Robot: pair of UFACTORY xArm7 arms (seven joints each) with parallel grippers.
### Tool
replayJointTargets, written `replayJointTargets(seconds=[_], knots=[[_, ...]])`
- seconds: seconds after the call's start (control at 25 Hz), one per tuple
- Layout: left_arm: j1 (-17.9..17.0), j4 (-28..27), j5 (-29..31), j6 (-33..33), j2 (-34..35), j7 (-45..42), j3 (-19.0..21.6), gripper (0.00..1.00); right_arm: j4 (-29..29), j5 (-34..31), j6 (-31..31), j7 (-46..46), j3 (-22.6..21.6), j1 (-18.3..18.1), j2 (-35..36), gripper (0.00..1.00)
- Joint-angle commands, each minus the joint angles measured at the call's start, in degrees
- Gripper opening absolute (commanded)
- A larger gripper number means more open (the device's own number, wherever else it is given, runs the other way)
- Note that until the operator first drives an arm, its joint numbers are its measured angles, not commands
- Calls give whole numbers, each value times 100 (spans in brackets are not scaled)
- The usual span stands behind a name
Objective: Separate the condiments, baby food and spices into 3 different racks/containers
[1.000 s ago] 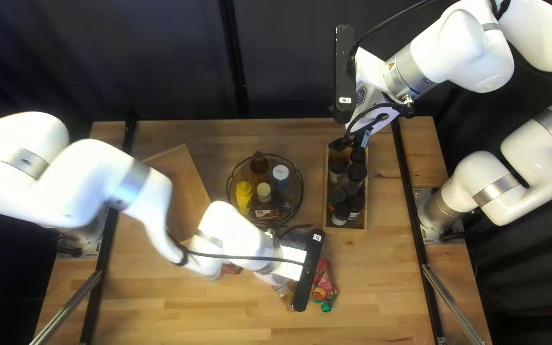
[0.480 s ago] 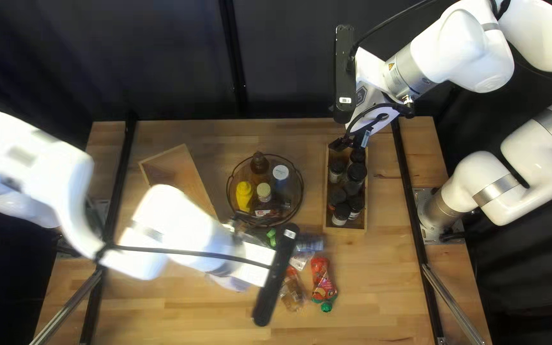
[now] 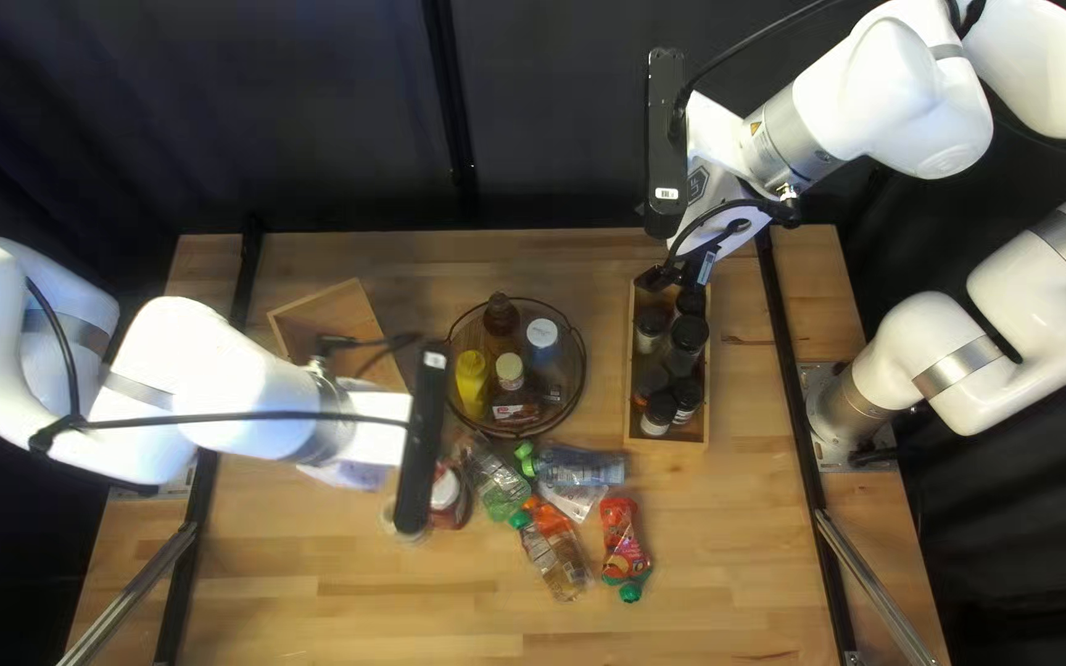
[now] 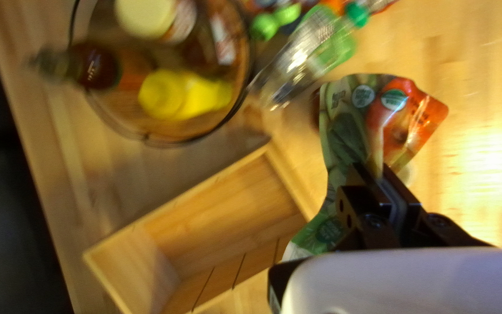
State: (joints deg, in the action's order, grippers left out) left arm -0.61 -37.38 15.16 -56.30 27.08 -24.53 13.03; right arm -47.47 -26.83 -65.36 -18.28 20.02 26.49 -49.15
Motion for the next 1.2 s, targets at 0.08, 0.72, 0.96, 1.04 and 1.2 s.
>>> replayJointTargets(seconds=[0.08, 0.72, 0.96, 1.04, 1.2], knots=[[469, 592, 384, 332, 194, -605, -101, 0, 0, 0, 0, 0, 0, 0, 0, 100], [371, 1531, 107, 766, 538, 2099, -1676, 0, 0, 0, 0, 0, 0, 0, 0, 100], [243, 1516, -47, 763, 451, 3133, -2153, 0, 0, 0, 0, 0, 0, 0, 0, 100], [210, 1552, -92, 838, 412, 3404, -2298, 0, 0, 0, 0, 0, 0, 0, 0, 100], [78, 1534, -231, 949, 245, 3787, -2475, 27, 0, 0, 0, 0, 0, 0, 0, 100]])
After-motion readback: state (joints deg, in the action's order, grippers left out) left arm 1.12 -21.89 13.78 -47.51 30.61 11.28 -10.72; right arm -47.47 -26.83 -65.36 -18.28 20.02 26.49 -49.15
